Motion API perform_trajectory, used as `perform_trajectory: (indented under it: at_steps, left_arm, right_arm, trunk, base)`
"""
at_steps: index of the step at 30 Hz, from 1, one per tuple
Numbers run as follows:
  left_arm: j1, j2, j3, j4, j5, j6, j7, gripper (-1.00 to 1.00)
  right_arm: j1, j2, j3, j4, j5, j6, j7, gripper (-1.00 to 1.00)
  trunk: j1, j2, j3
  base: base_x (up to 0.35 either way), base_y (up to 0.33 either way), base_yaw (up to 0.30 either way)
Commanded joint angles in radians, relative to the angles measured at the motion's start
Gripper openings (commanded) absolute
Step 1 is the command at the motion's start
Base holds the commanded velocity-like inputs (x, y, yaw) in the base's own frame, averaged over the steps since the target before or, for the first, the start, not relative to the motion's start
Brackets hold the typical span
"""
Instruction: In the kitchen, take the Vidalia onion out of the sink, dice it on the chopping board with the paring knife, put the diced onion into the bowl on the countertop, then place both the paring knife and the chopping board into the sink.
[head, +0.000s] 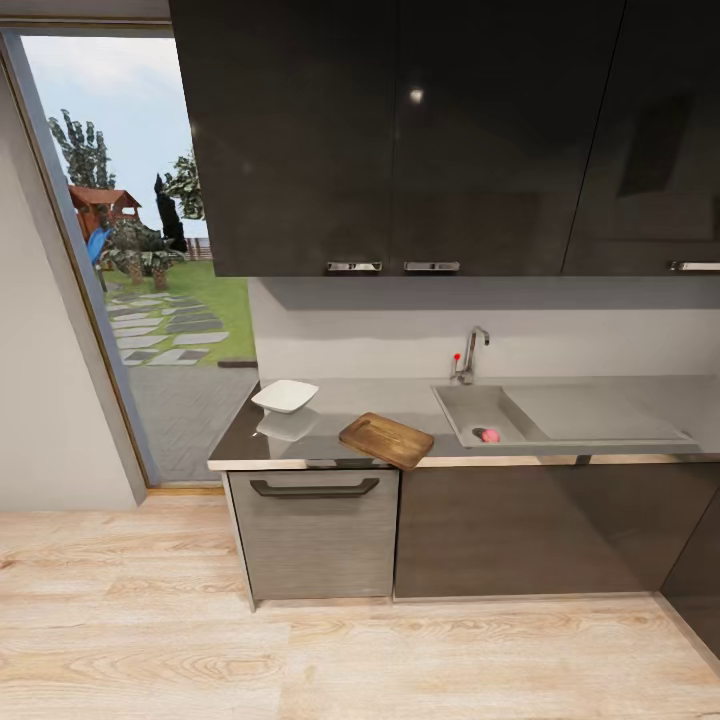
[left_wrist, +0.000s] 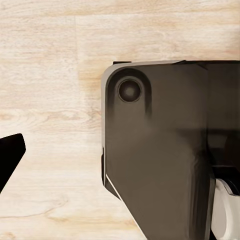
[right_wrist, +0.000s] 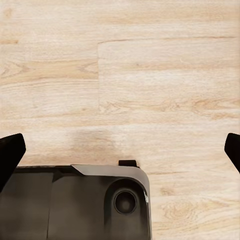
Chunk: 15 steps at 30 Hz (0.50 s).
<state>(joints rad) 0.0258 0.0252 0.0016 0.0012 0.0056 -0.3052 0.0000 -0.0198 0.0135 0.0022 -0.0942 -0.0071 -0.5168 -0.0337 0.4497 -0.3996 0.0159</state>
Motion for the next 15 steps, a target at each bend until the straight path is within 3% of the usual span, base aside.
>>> perform_trajectory:
  at_steps: [1,15]
  left_arm:
    - [0.000,0.000,0.000,0.000,0.001,-0.003,0.000,1.00]
    - [0.000,0.000,0.000,-0.001,0.001,-0.003,0.000,1.00]
  right_arm:
    - [0.000,0.000,0.001,0.001,-0.001,-0.003,-0.003,1.00]
    - [0.000,0.000,0.001,0.001,-0.001,-0.003,-0.003,1.00]
  trunk:
    - [0.000,0.000,0.000]
    - [0.000,0.000,0.000]
  base:
    - [0.000,0.000,0.000]
    - [0.000,0.000,0.000]
